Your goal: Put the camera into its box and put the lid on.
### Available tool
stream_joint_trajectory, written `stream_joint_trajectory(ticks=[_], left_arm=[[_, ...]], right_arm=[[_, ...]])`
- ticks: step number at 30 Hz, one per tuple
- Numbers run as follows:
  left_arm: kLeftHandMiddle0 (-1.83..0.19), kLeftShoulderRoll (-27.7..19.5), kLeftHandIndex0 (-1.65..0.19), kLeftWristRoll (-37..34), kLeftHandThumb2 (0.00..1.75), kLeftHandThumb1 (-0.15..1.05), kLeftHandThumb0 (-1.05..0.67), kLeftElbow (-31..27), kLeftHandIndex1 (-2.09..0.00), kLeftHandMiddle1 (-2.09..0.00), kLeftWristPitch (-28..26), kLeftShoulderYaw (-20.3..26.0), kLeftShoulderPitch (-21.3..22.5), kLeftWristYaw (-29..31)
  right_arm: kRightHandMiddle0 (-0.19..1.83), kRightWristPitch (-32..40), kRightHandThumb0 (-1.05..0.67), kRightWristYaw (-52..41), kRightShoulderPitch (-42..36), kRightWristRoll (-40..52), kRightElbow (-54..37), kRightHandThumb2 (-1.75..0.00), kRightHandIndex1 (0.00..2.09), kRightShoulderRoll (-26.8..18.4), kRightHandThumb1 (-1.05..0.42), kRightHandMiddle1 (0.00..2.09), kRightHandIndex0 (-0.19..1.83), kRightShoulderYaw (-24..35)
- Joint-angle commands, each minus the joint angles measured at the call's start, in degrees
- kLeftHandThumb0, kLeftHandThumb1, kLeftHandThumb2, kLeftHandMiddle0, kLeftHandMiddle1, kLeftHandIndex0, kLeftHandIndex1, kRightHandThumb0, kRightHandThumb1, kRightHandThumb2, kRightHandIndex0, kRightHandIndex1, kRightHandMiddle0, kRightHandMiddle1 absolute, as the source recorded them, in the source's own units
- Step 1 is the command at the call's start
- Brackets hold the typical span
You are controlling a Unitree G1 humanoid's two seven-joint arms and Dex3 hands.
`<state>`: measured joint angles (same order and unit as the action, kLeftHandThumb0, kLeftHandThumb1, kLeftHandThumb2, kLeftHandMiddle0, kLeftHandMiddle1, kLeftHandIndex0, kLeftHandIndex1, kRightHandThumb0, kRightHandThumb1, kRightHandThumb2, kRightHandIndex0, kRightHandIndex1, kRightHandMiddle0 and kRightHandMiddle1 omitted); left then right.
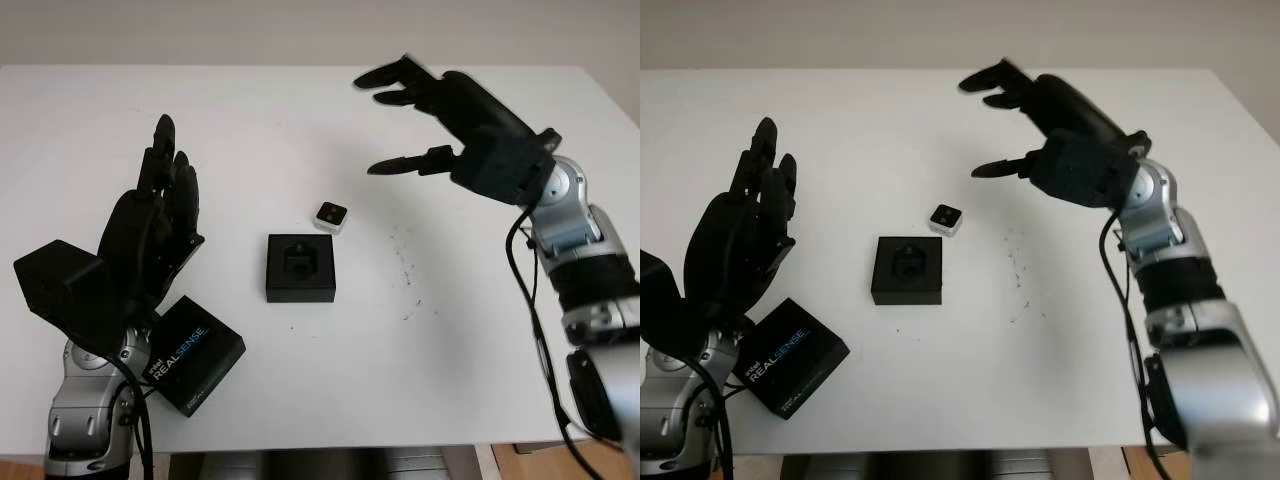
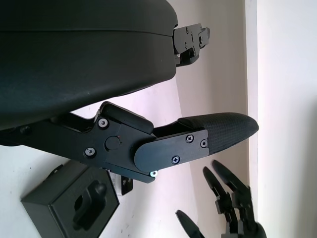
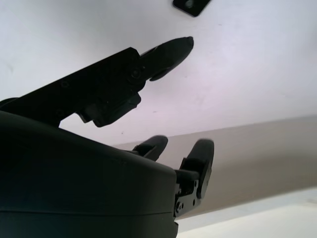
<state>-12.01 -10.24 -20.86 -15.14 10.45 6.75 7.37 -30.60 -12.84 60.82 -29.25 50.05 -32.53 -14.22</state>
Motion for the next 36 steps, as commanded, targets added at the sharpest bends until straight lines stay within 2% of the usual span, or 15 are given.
stream_joint_trajectory(ticks=[1, 6, 11, 14, 24, 36], left_arm=[[0.17, -0.30, 0.18, -0.06, 0.67, 1.05, -0.79, -0.78, -0.05, -0.05, 0.68, 0.19, 0.08, 0.15], [0.17, -0.37, 0.17, -0.06, 0.66, 1.05, -0.79, -0.89, -0.06, -0.05, 0.07, 0.37, 0.17, -0.17], [0.17, -0.47, 0.17, -0.17, 0.66, 1.05, -0.79, -0.61, -0.06, -0.06, 0.28, 0.40, 0.26, -0.01], [0.17, -0.59, 0.17, -0.22, 0.66, 1.05, -0.79, -0.31, -0.06, -0.05, 0.32, 0.47, 0.38, 0.08], [0.17, -0.65, 0.17, 0.14, 0.66, 1.05, -0.79, -0.30, -0.05, -0.05, 0.36, 0.51, 0.23, -0.18], [0.17, -0.75, 0.18, 0.37, 0.66, 1.05, -0.79, -1.03, -0.05, -0.05, 0.06, 0.49, -0.53, -0.42]], right_arm=[[0.22, -2.99, -0.42, 1.29, 3.70, -2.05, 3.90, -0.06, 0.34, -1.04, -0.76, 0.62, 0.33, -1.86], [0.29, -9.48, -0.38, 4.64, 8.19, -7.63, 10.37, -0.05, 0.34, -0.74, -0.73, 0.56, 0.39, -6.80], [0.40, -11.05, -0.33, 6.98, 10.99, -13.81, 13.34, -0.05, 0.18, -0.39, -0.78, 0.33, 0.42, -12.27], [0.41, -11.81, -0.35, 10.73, 11.74, -17.20, 13.85, -0.05, 0.17, -0.14, -0.78, 0.29, 0.44, -15.08], [0.44, -14.81, -0.31, 15.80, 12.45, -19.37, 16.92, -0.05, 0.17, 2.09, -0.79, 0.27, 0.50, -18.73], [0.47, -14.08, -0.32, 21.07, 12.67, -20.87, 19.80, -0.06, 0.18, 5.58, -0.82, 0.29, 0.54, -21.36]])
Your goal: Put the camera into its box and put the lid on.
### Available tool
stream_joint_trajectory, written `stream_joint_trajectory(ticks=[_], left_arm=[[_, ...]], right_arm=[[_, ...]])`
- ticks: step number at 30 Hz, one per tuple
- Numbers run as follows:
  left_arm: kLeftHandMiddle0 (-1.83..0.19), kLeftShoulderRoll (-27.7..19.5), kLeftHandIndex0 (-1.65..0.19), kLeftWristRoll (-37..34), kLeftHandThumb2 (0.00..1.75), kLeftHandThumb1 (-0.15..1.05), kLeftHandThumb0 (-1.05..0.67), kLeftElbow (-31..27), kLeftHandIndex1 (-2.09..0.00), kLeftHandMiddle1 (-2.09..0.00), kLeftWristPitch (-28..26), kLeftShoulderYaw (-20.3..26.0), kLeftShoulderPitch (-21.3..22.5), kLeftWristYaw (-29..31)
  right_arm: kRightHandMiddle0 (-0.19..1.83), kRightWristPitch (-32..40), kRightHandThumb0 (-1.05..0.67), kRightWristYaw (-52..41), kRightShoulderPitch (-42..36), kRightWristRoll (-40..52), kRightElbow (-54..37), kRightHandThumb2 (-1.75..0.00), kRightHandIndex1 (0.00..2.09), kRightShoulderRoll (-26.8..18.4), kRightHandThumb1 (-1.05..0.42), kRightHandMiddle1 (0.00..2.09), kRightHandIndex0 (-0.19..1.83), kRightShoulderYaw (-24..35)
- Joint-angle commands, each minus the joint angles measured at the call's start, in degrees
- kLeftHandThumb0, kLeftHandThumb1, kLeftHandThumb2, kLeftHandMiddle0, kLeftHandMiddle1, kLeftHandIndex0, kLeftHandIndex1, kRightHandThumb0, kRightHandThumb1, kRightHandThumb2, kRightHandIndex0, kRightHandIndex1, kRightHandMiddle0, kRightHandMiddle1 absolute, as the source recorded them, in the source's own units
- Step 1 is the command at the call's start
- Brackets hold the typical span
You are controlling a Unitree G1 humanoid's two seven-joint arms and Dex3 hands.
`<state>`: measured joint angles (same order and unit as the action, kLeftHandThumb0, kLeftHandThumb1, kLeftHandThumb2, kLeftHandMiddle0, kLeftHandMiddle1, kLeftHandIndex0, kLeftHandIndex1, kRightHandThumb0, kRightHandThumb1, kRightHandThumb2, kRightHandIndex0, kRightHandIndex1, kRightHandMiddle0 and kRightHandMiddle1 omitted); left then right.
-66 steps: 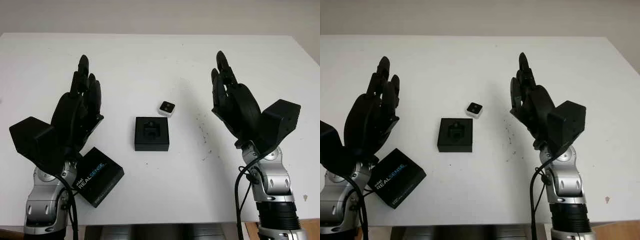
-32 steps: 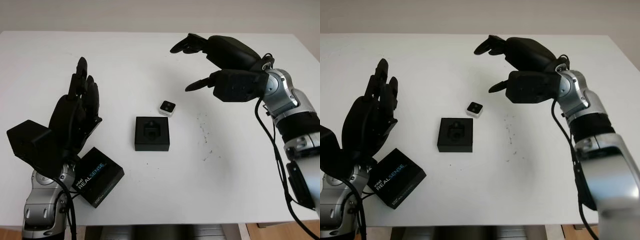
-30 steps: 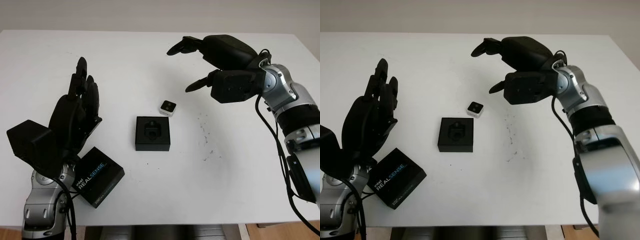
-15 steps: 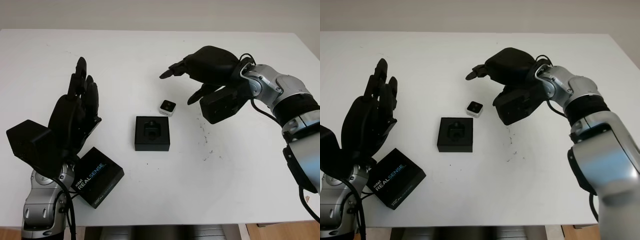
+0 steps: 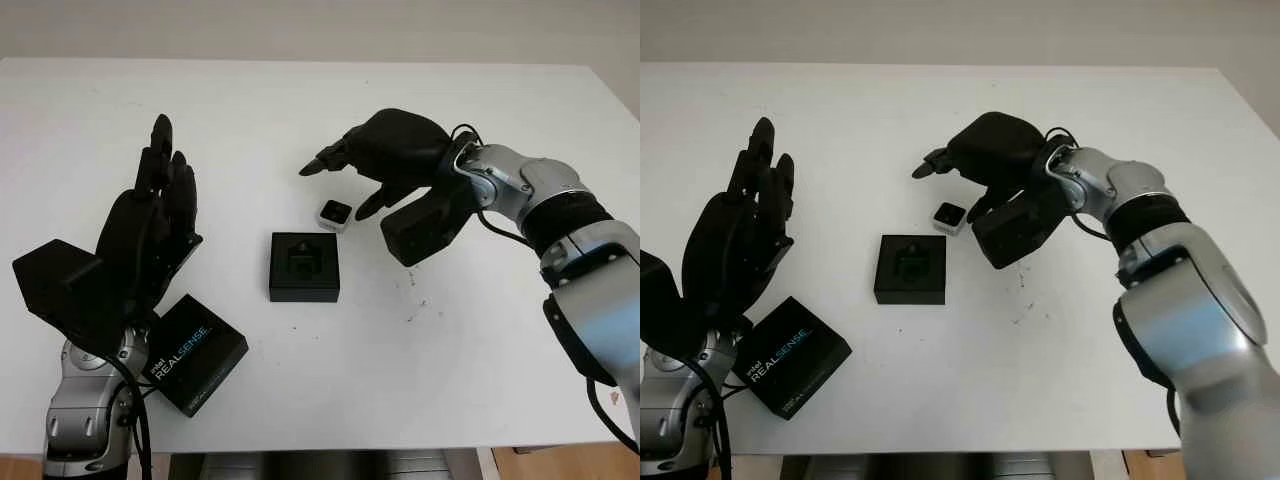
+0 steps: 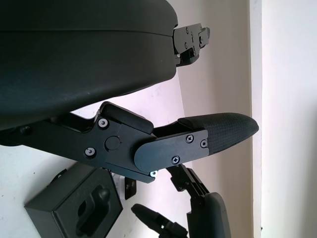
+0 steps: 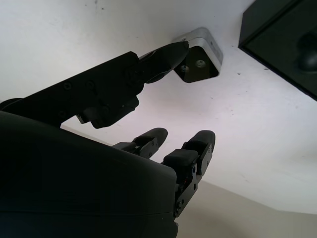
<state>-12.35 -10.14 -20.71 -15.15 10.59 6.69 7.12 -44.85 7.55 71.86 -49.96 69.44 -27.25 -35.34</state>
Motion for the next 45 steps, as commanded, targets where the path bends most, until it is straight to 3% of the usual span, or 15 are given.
stream_joint_trajectory(ticks=[1, 45], left_arm=[[0.17, -0.38, 0.17, 0.39, 0.66, 1.05, -0.79, -1.28, -0.05, -0.05, 0.08, 0.34, -0.57, -0.28], [0.18, 0.12, 0.19, 0.98, 0.68, 1.05, -0.77, -4.50, -0.05, -0.05, -1.88, -0.10, -2.88, -0.52]], right_arm=[[0.48, 0.29, -0.32, 1.12, 1.56, -0.25, 0.58, -0.06, 0.18, 0.51, -0.82, 0.30, 0.54, -0.39], [0.58, 5.75, -0.29, 8.78, 0.25, -6.34, 4.10, -0.05, 0.18, 1.75, -0.85, 0.31, 0.62, -7.81]])
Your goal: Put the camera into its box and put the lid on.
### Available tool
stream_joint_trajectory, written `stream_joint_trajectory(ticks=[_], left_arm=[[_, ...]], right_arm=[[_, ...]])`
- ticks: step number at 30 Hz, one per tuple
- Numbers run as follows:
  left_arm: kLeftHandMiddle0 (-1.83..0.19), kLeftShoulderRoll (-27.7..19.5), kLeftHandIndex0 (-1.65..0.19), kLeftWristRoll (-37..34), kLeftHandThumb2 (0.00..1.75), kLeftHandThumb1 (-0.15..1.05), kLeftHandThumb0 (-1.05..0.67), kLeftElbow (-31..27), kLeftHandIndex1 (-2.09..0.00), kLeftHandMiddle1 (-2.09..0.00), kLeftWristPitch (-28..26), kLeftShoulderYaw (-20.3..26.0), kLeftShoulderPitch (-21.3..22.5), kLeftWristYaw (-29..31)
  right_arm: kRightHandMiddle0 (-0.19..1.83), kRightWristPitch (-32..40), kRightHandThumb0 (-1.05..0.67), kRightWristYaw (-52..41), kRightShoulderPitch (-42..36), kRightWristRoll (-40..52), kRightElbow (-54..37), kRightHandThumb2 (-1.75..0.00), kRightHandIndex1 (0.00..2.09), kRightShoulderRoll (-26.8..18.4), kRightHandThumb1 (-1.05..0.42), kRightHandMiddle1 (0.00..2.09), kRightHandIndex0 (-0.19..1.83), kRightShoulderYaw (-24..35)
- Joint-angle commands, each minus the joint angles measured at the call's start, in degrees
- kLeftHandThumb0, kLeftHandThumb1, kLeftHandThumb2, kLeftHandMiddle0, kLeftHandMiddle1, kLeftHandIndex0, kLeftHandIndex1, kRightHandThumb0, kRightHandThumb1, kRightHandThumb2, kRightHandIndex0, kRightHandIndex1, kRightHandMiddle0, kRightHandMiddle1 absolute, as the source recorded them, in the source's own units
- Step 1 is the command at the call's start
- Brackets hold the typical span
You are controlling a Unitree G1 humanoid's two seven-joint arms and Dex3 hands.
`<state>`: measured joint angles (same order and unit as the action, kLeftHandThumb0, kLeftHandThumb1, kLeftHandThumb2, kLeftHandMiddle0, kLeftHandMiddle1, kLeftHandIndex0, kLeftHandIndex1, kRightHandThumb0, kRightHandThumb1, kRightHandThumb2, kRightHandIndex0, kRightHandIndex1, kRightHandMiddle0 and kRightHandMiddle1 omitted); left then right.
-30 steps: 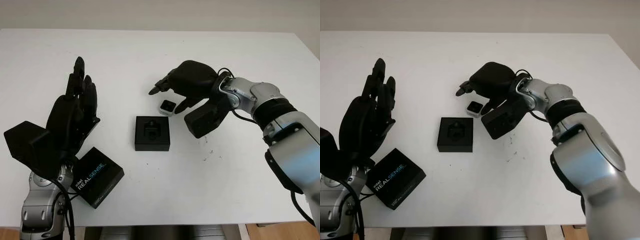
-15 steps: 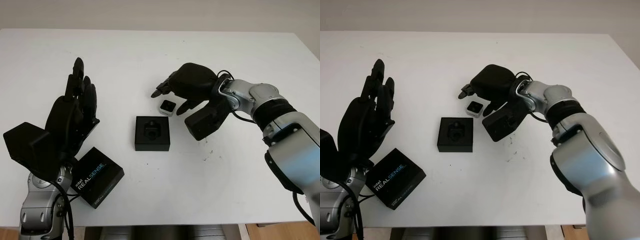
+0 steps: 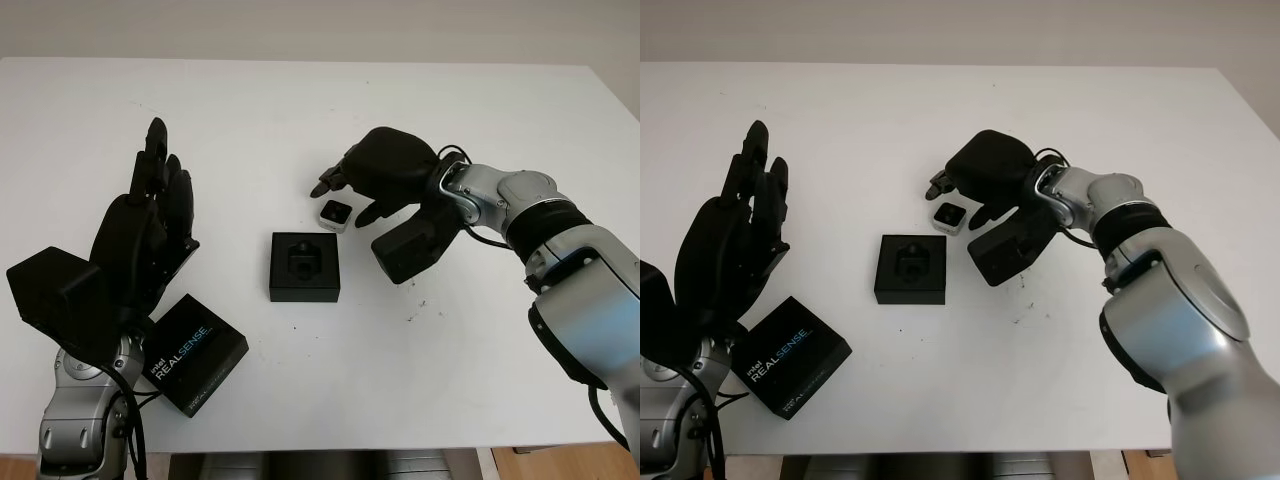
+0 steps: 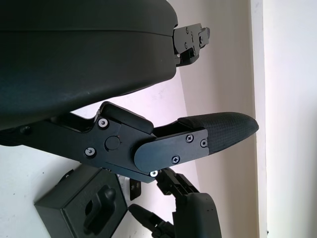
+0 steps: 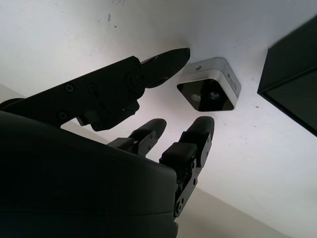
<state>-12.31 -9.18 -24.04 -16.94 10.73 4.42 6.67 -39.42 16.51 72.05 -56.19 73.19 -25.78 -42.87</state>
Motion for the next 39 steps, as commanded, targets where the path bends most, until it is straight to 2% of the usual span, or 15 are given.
stream_joint_trajectory(ticks=[1, 19, 29, 30, 32, 34, 35, 39], left_arm=[[0.18, 0.15, 0.19, 0.09, 0.68, 1.05, -0.77, -1.26, -0.05, -0.05, -0.18, -0.32, -0.65, -0.18], [0.18, 0.49, 0.19, 0.60, 0.67, 1.05, -0.77, -1.38, -0.05, -0.05, -0.53, -1.16, -0.79, -1.02], [0.18, 0.53, 0.19, 0.73, 0.68, 1.05, -0.77, -1.56, -0.05, -0.05, -0.86, -1.17, -0.79, -1.25], [0.18, 0.61, 0.19, 0.69, 0.68, 1.05, -0.77, -1.57, -0.05, -0.05, -0.85, -1.14, -0.80, -1.27], [0.17, 0.66, 0.19, 0.70, 0.68, 1.05, -0.77, -1.54, -0.05, -0.06, -0.80, -1.11, -0.82, -1.28], [0.17, 0.63, 0.19, 0.89, 0.67, 1.05, -0.77, -1.46, -0.05, -0.06, -0.66, -1.12, -0.86, -1.28], [0.17, 0.61, 0.18, 1.00, 0.66, 1.05, -0.77, -1.48, -0.05, -0.06, -0.70, -1.14, -0.88, -1.31], [0.16, 0.50, 0.18, 1.36, 0.65, 1.05, -0.77, -1.41, -0.05, -0.06, -0.63, -1.16, -0.88, -1.24]], right_arm=[[0.59, 0.48, -0.29, -0.28, 0.01, -0.14, 0.36, -0.05, 0.18, 0.33, -0.84, 0.31, 0.62, -0.41], [0.60, 0.03, -0.28, -1.37, -0.85, 0.20, 0.44, -0.05, 0.14, 1.24, -0.85, 0.26, 0.63, -1.36], [0.70, 0.09, -0.27, -0.90, -0.51, -0.11, 0.47, -0.06, 0.19, 1.25, -0.89, 0.33, 0.73, -1.62], [0.71, 0.11, -0.28, -0.31, -0.53, -0.35, 0.47, -0.06, 0.24, 1.20, -0.89, 0.39, 0.75, -1.83], [0.60, 0.36, -0.30, 1.52, -0.42, -1.54, 0.37, -0.05, 0.84, 1.06, -0.91, 0.77, 0.55, -2.91], [0.55, 0.31, -0.31, 2.92, -0.27, -2.47, 0.37, -0.05, 1.36, 0.94, -0.92, 0.97, 0.37, -3.66], [0.55, 0.32, -0.31, 3.42, -0.26, -2.67, 0.45, -0.05, 1.44, 0.92, -0.92, 1.01, 0.35, -3.85], [0.58, 0.54, -0.33, 4.04, -0.28, -2.45, 0.75, -0.05, 1.43, 0.83, -0.92, 0.97, 0.32, -3.88]])
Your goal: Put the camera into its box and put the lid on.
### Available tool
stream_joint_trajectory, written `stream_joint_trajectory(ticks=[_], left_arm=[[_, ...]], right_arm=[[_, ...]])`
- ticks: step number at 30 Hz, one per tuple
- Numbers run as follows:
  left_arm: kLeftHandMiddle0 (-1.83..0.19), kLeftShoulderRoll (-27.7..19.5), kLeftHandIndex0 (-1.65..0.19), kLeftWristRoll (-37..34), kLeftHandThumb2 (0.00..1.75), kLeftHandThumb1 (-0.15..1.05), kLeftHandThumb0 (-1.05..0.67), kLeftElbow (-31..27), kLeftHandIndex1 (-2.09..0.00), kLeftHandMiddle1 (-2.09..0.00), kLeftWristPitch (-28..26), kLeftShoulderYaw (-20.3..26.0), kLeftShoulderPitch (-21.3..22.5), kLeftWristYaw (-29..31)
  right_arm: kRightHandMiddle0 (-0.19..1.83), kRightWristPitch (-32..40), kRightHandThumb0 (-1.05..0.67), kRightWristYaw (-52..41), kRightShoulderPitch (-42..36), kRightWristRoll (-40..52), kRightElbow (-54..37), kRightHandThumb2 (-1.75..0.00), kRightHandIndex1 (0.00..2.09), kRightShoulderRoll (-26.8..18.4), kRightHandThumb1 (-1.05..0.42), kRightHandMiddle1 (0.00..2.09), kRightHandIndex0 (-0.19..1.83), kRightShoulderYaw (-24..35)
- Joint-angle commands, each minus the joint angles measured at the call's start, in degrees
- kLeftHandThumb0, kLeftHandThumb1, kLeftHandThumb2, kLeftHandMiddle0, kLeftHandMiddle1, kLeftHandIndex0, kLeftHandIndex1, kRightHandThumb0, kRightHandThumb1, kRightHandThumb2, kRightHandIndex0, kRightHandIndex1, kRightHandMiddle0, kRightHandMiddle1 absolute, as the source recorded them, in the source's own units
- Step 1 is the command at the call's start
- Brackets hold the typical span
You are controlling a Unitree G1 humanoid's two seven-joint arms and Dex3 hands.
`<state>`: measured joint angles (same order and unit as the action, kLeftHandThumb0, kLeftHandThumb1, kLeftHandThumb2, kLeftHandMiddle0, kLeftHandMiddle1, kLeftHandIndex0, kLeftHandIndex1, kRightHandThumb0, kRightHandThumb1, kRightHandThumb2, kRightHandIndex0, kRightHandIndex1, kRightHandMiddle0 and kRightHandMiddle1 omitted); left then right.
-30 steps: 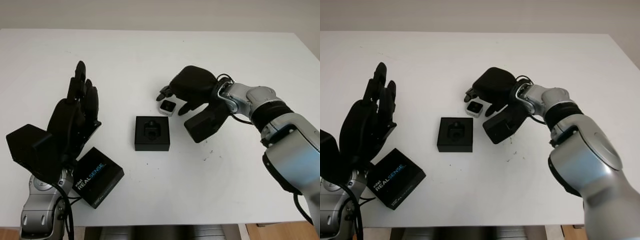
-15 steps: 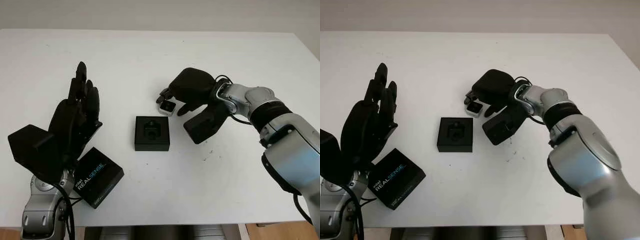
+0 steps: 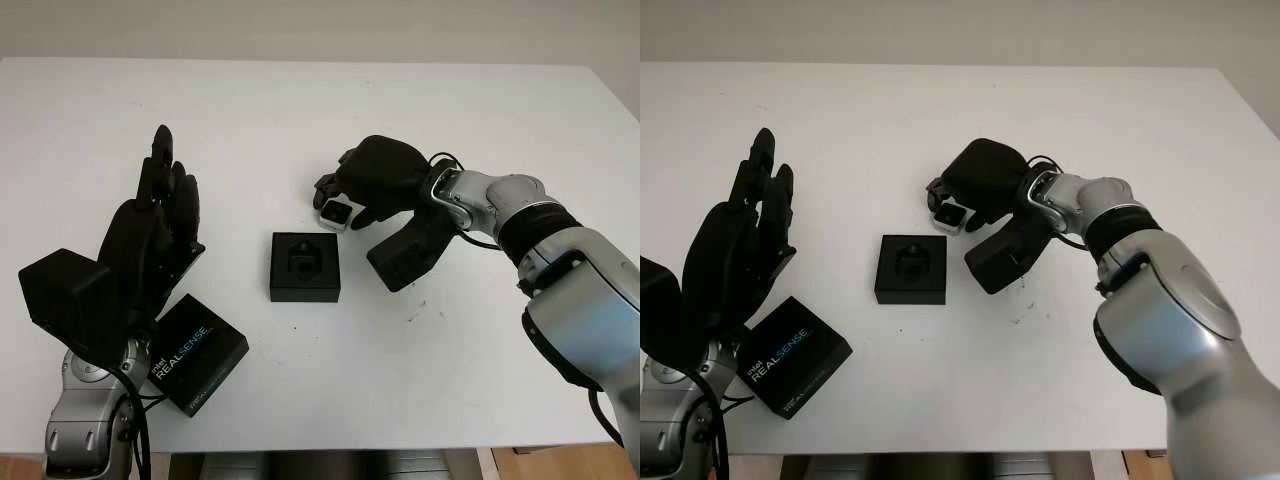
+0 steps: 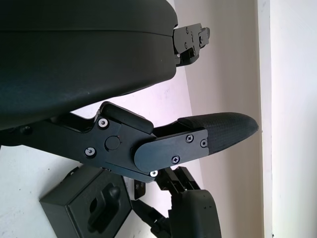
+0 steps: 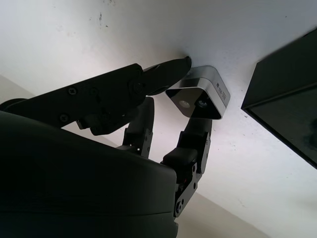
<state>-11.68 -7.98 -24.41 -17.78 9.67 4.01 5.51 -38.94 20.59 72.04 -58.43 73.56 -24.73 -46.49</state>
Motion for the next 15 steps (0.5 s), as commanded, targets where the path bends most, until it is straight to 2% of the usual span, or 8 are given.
stream_joint_trajectory(ticks=[1, 5, 9, 11, 15], left_arm=[[0.16, -0.14, 0.18, 0.18, 0.65, 1.05, -0.77, -0.96, -0.05, -0.06, 0.25, -0.08, -0.42, -0.01], [0.16, -0.14, 0.18, 0.33, 0.64, 1.05, -0.78, -0.75, -0.05, -0.05, 0.33, -0.08, -0.23, 0.04], [0.16, -0.05, 0.19, 0.11, 0.64, 1.05, -0.78, -0.68, -0.05, -0.05, 0.30, -0.13, -0.23, 0.24], [0.16, 0.16, 0.18, 0.08, 0.63, 1.05, -0.79, -0.60, -0.05, -0.06, 0.38, -0.10, -0.19, 0.08], [0.16, 0.02, 0.18, 0.46, 0.63, 1.05, -0.79, -0.53, -0.05, -0.05, 0.63, -0.28, -0.15, 0.09]], right_arm=[[0.58, 0.28, -0.33, -0.32, -0.28, -0.01, 0.41, -0.05, 1.41, -0.24, -0.92, 0.96, 0.31, -0.12], [0.60, 0.61, -0.35, -1.55, -0.56, 1.30, 0.55, -0.06, 1.11, -0.38, -0.92, 0.89, 0.33, 0.84], [0.52, 0.80, -0.37, -3.95, -0.99, 3.11, 0.88, -0.06, 0.36, -0.71, -0.96, 1.04, 0.45, 2.09], [0.50, 0.96, -0.38, -4.47, -1.12, 3.42, 0.83, -0.05, 0.26, -1.01, -0.96, 1.08, 0.46, 2.28], [0.48, 1.57, -0.37, -6.09, -1.34, 4.24, 0.80, -0.05, 0.18, -1.43, -0.96, 1.11, 0.45, 3.03]])
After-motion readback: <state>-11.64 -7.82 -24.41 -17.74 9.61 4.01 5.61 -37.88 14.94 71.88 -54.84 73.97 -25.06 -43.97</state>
